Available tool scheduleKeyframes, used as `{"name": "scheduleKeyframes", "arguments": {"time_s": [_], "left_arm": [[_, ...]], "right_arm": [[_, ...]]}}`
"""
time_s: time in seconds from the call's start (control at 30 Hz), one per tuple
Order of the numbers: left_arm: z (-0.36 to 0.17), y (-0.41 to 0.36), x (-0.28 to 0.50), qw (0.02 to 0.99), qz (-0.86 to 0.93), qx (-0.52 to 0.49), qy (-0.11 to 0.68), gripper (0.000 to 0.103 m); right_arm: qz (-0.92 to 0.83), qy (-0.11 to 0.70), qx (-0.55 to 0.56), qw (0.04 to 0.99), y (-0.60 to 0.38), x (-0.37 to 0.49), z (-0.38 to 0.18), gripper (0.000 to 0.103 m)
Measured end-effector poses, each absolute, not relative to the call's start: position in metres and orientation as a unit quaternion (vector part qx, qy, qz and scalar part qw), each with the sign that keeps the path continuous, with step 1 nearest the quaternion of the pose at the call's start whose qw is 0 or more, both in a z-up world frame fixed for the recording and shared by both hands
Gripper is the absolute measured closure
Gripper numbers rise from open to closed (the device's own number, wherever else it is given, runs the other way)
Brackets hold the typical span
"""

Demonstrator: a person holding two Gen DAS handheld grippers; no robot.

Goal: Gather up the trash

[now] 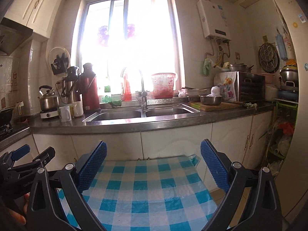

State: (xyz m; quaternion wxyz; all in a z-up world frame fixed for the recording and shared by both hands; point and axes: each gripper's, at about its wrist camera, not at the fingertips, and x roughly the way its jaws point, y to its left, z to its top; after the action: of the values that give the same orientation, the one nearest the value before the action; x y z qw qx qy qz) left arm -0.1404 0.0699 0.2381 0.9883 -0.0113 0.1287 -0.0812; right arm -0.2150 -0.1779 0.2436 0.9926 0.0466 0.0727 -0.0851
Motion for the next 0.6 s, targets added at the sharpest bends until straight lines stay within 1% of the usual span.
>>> {"name": "scheduleKeyframes", "arguments": {"time_s": [0.23, 0.6], "left_arm": [[0.264, 0.057, -0.162, 0.992, -0.074, -0.006, 0.102, 0.004], [0.276, 0.061, -0.191, 0.996, -0.047, 0.006, 0.072, 0.004]], "right_arm": [[-0.116, 0.034, 0.051, 0.991, -0.191, -0.251, 0.264, 0.006], [-0.118, 0.006, 0.055, 0.991, -0.188, -0.276, 0.273, 0.005]]}}
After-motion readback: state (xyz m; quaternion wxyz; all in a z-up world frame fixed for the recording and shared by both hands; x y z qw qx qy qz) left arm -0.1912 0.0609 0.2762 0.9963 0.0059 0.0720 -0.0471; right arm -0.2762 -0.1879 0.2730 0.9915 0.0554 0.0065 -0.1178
